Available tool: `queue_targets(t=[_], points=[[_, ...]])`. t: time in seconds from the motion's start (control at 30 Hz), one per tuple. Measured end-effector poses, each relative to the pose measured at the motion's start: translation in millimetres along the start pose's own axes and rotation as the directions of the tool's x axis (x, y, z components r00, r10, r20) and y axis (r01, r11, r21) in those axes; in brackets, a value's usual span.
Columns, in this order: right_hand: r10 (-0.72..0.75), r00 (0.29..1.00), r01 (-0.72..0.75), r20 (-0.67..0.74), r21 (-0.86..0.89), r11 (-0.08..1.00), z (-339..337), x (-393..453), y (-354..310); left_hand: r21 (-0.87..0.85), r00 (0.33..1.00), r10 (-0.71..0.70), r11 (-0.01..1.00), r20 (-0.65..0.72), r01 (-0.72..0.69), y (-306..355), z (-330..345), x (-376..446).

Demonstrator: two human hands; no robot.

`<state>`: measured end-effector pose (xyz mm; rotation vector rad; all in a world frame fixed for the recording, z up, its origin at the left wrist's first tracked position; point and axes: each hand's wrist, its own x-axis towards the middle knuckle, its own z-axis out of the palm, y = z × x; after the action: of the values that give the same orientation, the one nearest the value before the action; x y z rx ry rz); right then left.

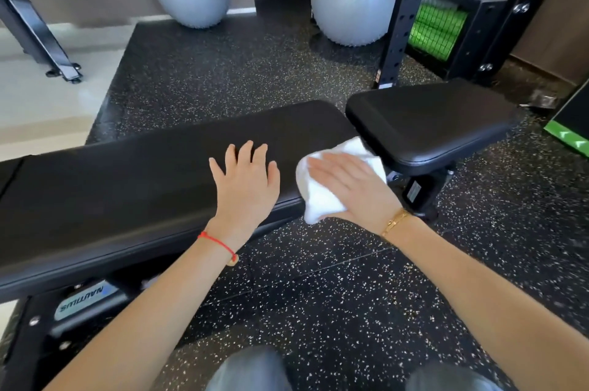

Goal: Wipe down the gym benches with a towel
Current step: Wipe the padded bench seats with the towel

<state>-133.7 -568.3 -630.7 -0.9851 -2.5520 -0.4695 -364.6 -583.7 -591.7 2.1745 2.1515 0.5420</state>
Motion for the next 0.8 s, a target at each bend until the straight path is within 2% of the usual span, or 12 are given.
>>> queue_targets(t=[0.17, 0.37, 0.43, 0.53, 0.63, 0.67, 0.73, 0.8], points=[[-0.133, 0.991, 0.133, -0.005, 0.080, 0.988, -5, -7, 27, -0.017, 1.000, -0.006, 1.000, -0.020, 0.005, 39, 13, 7], [-0.151, 0.987, 0.159, -0.054, 0.183, 0.970, -17, -20, 66, 0.003, 0.997, -0.074, 0.997, -0.025, 0.074, 90, 31, 17], [-0.106, 0.986, 0.128, -0.125, 0.181, 0.975, -34, -25, 79, 0.007, 0.994, -0.108, 0.994, -0.015, 0.109, 103, 35, 22], [0.024, 0.989, -0.002, -0.147, 0.149, 0.989, -61, -43, 113, 0.071, 0.988, -0.145, 0.986, -0.049, 0.148, 111, 40, 25], [0.192, 0.948, -0.148, -0.254, 0.181, 0.972, -84, -62, 151, 0.090, 0.986, -0.150, 0.984, -0.068, 0.156, 111, 41, 24], [0.204, 0.942, -0.175, -0.267, 0.129, 0.976, -93, -62, 162, 0.094, 0.986, -0.150, 0.983, -0.072, 0.157, 111, 40, 23], [0.197, 0.958, -0.197, -0.207, 0.023, 0.980, -95, -60, 181, 0.099, 0.986, -0.147, 0.983, -0.083, 0.155, 111, 40, 22], [0.164, 0.986, -0.167, 0.038, 0.104, 0.980, -87, -57, 184, 0.093, 0.985, -0.148, 0.983, -0.083, 0.156, 110, 40, 22]])
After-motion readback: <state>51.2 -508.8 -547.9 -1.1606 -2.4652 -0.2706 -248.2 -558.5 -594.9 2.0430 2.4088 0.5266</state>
